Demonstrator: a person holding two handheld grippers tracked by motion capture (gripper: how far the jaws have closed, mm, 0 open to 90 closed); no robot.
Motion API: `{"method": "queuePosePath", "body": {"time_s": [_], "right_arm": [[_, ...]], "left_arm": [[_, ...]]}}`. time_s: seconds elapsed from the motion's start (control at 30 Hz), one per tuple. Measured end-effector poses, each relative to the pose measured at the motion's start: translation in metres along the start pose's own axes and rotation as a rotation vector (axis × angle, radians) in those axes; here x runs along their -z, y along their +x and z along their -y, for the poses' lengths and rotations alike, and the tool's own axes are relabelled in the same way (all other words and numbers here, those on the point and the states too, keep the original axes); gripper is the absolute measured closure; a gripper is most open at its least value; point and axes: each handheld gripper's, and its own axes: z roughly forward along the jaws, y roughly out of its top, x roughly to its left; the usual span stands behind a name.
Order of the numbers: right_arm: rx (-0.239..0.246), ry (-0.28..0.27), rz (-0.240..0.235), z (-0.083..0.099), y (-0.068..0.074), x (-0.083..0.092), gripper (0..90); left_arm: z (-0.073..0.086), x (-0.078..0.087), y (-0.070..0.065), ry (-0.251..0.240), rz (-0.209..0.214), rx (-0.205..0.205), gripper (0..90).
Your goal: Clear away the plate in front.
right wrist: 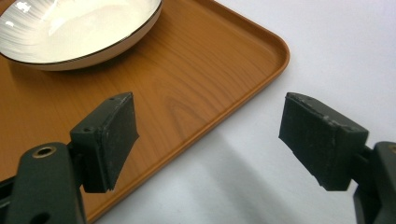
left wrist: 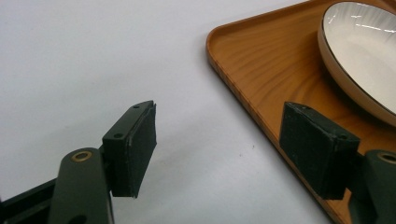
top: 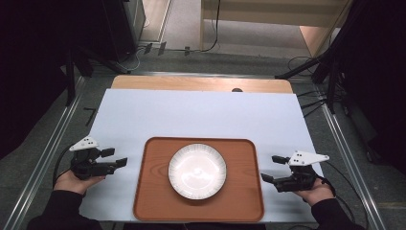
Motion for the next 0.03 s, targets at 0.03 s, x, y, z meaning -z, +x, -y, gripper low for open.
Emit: {"method": "queuePosePath", "body": {"time_s": [0.03], "right_arm": [[-0.002,0.0,0.0,-0.0001,0.0,-0.0001,20.0]], "left_arm": [[0.0,-0.0001,0.0002,0.002,0.001,0.0,27.5]]}}
